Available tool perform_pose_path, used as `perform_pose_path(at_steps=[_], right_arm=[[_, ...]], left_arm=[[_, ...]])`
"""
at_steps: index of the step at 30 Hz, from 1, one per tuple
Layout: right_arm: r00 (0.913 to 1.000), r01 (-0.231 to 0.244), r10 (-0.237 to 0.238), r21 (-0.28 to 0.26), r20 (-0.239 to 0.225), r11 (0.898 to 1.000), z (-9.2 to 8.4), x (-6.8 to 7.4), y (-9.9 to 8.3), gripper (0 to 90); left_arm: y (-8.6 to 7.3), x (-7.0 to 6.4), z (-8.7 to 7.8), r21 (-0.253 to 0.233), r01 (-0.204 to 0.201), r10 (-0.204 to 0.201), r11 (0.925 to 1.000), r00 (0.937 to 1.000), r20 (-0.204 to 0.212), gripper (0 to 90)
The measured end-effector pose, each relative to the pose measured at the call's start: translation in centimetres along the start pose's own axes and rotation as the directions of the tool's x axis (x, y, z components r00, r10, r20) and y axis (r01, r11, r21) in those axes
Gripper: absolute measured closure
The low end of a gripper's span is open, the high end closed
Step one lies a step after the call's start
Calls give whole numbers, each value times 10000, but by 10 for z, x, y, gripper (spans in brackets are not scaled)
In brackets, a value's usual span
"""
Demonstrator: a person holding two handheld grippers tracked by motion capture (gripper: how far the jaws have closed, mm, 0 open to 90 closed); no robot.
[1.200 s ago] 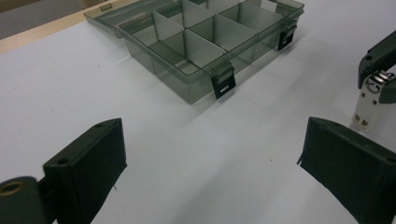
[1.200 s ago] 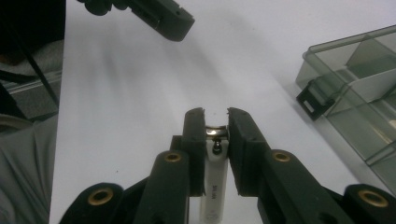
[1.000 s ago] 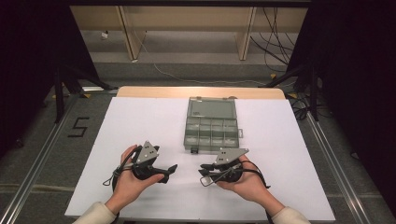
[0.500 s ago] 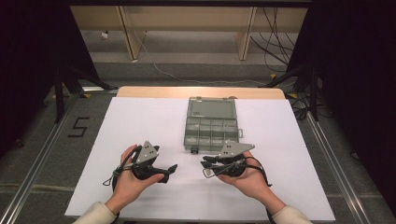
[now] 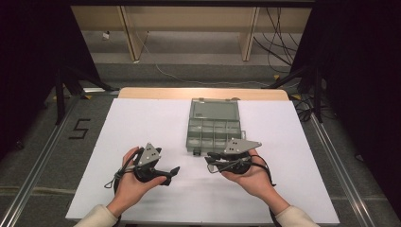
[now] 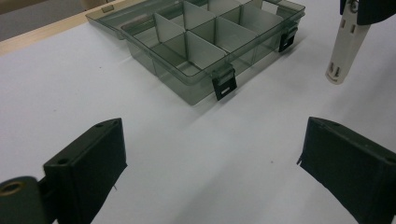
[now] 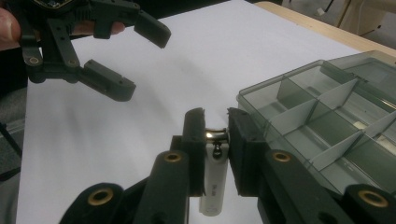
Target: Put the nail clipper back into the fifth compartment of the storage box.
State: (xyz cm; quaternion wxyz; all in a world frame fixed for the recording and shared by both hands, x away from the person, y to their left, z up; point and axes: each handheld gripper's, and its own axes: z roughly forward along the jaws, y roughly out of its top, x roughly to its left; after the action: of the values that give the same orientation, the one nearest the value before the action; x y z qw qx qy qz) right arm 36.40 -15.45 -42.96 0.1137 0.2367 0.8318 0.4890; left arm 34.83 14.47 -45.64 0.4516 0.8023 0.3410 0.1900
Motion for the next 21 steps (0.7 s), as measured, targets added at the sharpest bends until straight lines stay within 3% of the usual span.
perform_pose_path(at_steps=[21], right_arm=[[9990, -239, 255, -425, 378, 9988, 5, -11, 12, 779]], left_arm=[[0, 1, -1, -40, 13, -14, 10000, 10000, -83, 60]])
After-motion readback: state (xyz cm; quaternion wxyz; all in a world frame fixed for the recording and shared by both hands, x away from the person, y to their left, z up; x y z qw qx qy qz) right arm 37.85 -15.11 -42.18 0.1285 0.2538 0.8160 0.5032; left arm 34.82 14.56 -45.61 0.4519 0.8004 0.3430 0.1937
